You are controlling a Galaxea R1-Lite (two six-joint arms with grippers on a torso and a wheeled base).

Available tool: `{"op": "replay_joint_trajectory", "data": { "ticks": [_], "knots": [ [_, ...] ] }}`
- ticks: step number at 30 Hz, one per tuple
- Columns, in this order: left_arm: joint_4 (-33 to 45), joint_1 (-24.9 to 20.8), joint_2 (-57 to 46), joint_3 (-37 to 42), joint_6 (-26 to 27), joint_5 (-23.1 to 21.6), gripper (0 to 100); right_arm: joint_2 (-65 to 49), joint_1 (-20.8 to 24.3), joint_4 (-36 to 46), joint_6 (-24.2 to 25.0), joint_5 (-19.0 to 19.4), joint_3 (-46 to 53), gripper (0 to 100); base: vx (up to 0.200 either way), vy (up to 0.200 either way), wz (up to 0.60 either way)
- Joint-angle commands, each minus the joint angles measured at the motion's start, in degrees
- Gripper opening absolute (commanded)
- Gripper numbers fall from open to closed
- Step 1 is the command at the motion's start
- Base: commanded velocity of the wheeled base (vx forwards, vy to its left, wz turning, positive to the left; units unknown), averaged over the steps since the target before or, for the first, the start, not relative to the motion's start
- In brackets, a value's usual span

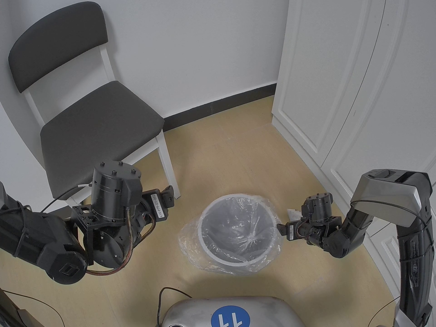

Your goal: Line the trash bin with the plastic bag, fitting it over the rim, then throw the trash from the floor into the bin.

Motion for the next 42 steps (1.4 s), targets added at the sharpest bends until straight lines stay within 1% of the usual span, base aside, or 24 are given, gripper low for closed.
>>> {"op": "replay_joint_trajectory", "data": {
  "ticks": [1, 11, 14, 16, 19, 20, 24, 28, 30, 33, 35, 36, 37, 39, 42],
  "knots": [
    [-0.03, -0.06, 0.45, 0.05, -0.07, 0.02, 100, 2.66, -0.11, 0.11, -0.03, 0.29, -0.74, 100, 0.0, 0.0, 0.0],
    [-0.12, -0.06, 0.63, -0.04, -0.07, 0.02, 100, 6.09, 1.03, -0.86, 0.94, 0.82, -2.94, 100, 0.0, 0.0, 0.0],
    [-0.12, -0.06, 0.71, -0.13, -0.07, 0.02, 100, 6.09, 2.52, -1.21, 4.63, 1.43, -4.17, 100, 0.0, 0.0, 0.0],
    [-0.12, -0.06, 0.71, -0.13, -0.16, 0.02, 100, 6.18, 3.23, -1.21, 6.04, 1.43, -4.96, 100, 0.0, 0.0, 0.0],
    [-0.12, -0.06, 0.8, -0.13, -0.16, 0.02, 100, 6.27, 3.31, -1.21, 6.39, 1.43, -5.23, 100, 0.0, 0.0, 0.0],
    [-0.12, -0.06, 0.8, -0.22, -0.16, 0.02, 100, 6.88, 4.54, -1.47, 8.76, 1.43, -6.9, 100, 0.0, 0.0, 0.0],
    [-0.12, -0.06, 0.98, -0.3, -0.25, 0.02, 100, 7.41, 6.92, -2.44, 13.6, 1.26, -9.45, 100, 0.0, 0.0, 0.0],
    [-0.12, -0.06, 1.33, -0.3, -0.43, 0.02, 100, 8.38, 7.53, -2.44, 14.48, 1.08, -10.85, 100, 0.0, 0.0, 0.0],
    [-0.12, -0.06, 1.68, -0.22, -0.51, 0.02, 100, 8.64, 7.44, -2.44, 14.48, 1.08, -10.85, 100, 0.0, 0.0, 0.0],
    [-0.12, -0.41, 2.21, -0.3, -0.6, -0.06, 100, 6.79, 7.0, -2.0, 13.6, 1.08, -8.21, 100, 0.0, 0.0, 0.0],
    [-0.38, -0.5, 2.47, -0.22, -0.51, 0.02, 100, 4.77, 6.48, -1.91, 11.49, 1.17, -5.31, 100, 0.0, 0.0, 0.0],
    [-0.38, -0.5, 2.47, -0.22, -0.51, 0.02, 100, 4.77, 6.48, -1.91, 11.49, 1.17, -5.31, 100, 0.0, 0.0, 0.0],
    [-1.35, -0.5, 2.56, 0.13, -0.25, 0.02, 100, 3.81, 5.25, -2.35, 7.36, 1.17, -3.29, 100, 0.0, 0.0, 0.0],
    [-2.31, -0.59, 2.56, 0.4, -0.16, -0.06, 100, 3.81, 4.02, -2.53, 3.84, 0.99, -2.24, 100, 0.0, 0.0, 0.0],
    [-3.1, -0.85, 2.56, 1.1, 0.01, -0.06, 100, 4.16, 2.43, -2.53, 1.82, 0.82, -1.62, 100, 0.0, 0.0, 0.0]
  ]
}}
